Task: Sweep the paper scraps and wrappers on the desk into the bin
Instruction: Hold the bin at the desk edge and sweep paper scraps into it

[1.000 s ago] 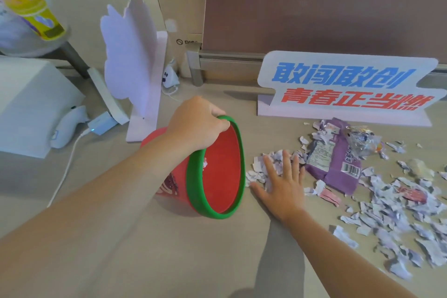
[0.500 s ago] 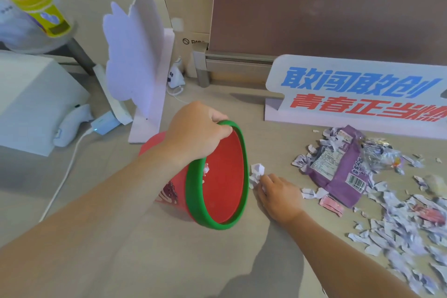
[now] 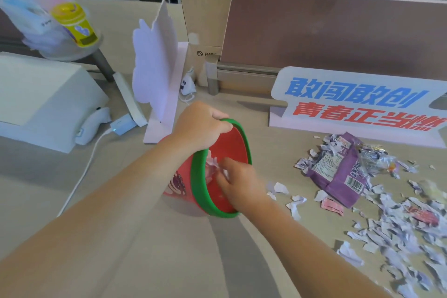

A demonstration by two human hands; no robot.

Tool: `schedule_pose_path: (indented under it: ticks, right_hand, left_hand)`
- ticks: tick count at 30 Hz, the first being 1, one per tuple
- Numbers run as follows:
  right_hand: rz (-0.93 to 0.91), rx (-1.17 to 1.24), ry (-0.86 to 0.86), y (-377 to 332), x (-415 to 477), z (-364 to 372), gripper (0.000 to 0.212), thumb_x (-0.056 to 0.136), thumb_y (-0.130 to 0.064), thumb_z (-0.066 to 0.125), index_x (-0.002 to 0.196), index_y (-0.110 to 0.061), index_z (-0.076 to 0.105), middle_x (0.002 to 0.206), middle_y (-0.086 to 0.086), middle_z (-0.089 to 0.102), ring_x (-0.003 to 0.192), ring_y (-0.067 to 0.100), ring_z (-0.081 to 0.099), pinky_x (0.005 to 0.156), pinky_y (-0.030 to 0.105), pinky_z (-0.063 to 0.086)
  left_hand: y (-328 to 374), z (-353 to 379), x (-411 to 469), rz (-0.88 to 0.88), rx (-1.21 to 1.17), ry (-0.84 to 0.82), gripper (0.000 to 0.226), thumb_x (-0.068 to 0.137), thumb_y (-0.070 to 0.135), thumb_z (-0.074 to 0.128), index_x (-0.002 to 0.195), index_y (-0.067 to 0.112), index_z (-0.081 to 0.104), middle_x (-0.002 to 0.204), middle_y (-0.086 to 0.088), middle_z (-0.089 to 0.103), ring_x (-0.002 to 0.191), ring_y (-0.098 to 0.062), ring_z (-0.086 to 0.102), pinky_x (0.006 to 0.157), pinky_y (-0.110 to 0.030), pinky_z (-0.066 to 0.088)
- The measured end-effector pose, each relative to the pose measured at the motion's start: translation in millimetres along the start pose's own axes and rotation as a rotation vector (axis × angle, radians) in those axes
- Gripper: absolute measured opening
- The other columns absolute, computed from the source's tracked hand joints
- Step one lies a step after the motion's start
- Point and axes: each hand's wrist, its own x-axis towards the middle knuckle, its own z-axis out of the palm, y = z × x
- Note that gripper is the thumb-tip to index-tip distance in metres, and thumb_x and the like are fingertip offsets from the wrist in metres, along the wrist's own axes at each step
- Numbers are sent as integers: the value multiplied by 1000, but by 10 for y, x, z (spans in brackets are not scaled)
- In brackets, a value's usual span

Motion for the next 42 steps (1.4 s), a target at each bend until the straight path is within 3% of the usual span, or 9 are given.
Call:
schedule_pose_path:
  ticks: [6, 9, 12, 15, 17, 23, 28, 32, 42]
  right_hand:
    - [84, 12, -97, -132, 248, 303, 46, 82, -38, 47, 117, -9, 54, 105, 18, 53, 100, 34, 49, 84, 41, 41]
    - [120, 213, -139, -50, 89, 153, 58, 79, -42, 63, 131, -21, 48, 120, 3, 51, 114, 19, 45, 96, 29, 37]
    - [174, 386, 235, 183, -213, -118, 27, 85, -29, 62, 112, -25, 61, 107, -15, 58, 103, 4, 53, 87, 21, 41]
    - [494, 238, 568, 709, -511, -190, 22, 90, -23, 52, 111, -19, 59, 119, -1, 53, 115, 17, 47, 96, 34, 38]
    - [679, 114, 476, 1040, -654, -72, 35, 91, -29, 50, 123, -17, 51, 133, 8, 40, 127, 24, 35, 105, 39, 32]
    - [507, -79, 219, 1331, -669, 204, 42, 93, -34, 48, 133, -25, 43, 149, 5, 25, 141, 27, 16, 114, 46, 22]
    - [337, -234, 86, 1336, -501, 247, 51, 89, -48, 46, 133, -21, 45, 143, 8, 35, 135, 31, 31, 109, 44, 33]
    - [166, -391, 179, 1364, -268, 208, 34, 82, -45, 44, 101, -21, 59, 101, 8, 60, 90, 33, 56, 75, 40, 47]
    - [-12, -476, 66, 1476, 73, 44, 37, 84, -37, 33, 75, -10, 56, 58, 10, 62, 45, 35, 60, 35, 31, 36]
  left_hand:
    - [-26, 0, -53, 24, 3, -4, 27, 79, 27, 69, 106, 25, 73, 104, 6, 73, 92, -8, 64, 82, -22, 45]
    - [-29, -13, -68, 14, 1, -7, 27, 79, 29, 69, 105, 27, 73, 93, 6, 75, 87, -15, 68, 68, -17, 49]
    - [-30, -18, -75, 18, 9, -13, 27, 79, 30, 68, 106, 28, 72, 97, 8, 73, 83, -14, 68, 57, -11, 44]
    - [-43, -17, -72, 30, 11, -3, 28, 79, 29, 68, 107, 26, 72, 107, 7, 72, 90, -8, 62, 68, -15, 39]
    - [-41, -5, -78, 29, 3, -6, 28, 79, 29, 68, 106, 26, 72, 108, 7, 71, 93, -8, 63, 73, -17, 39]
    - [-5, 61, -57, 50, 37, -39, 24, 79, 27, 68, 103, 26, 73, 105, 5, 73, 93, -11, 65, 78, -21, 44]
    - [27, 102, -44, 50, 51, -45, 26, 80, 27, 68, 105, 24, 73, 104, 5, 73, 93, -11, 65, 79, -22, 46]
    - [41, 91, -27, 76, 61, -48, 25, 80, 27, 68, 104, 25, 73, 103, 7, 73, 82, -7, 63, 74, -21, 44]
    - [18, 78, 83, 29, 55, -26, 16, 79, 26, 69, 92, 22, 76, 78, 7, 67, 76, -11, 62, 71, -21, 47]
